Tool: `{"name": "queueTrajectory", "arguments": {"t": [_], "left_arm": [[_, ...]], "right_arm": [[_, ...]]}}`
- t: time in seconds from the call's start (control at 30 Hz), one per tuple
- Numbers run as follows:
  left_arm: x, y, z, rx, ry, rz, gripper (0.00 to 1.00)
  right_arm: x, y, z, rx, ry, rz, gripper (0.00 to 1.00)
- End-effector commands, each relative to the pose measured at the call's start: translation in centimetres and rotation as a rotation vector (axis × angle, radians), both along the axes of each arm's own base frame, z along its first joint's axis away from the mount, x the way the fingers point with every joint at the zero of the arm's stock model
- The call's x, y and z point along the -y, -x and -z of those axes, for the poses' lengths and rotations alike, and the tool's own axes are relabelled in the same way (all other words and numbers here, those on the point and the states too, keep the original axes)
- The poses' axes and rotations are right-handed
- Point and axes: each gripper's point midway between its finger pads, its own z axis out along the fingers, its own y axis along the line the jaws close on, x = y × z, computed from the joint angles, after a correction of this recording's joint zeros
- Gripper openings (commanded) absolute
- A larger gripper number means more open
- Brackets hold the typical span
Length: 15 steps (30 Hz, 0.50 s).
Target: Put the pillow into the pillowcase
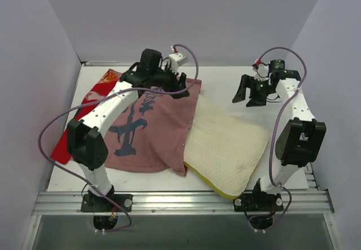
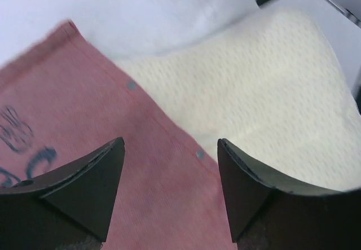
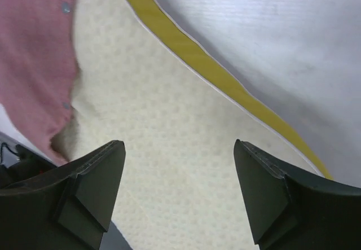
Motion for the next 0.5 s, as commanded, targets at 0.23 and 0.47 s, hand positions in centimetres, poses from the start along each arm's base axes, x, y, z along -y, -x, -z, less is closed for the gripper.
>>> {"name": "queueTrajectory", "arguments": {"t": [0.23,0.47], "left_arm": [[7.3,-11.8,7.3,0.183,-0.243,-0.259,0.77],[8.9,-15.3,12.2,0.289,-0.387,-0.334,0.74]], "right_arm": [[4.2,9.6,5.5,-0.326,0.245,-0.048,0.94],[3.7,12.3,8.1,-0.496,0.186,-0.089,0.82]]}}
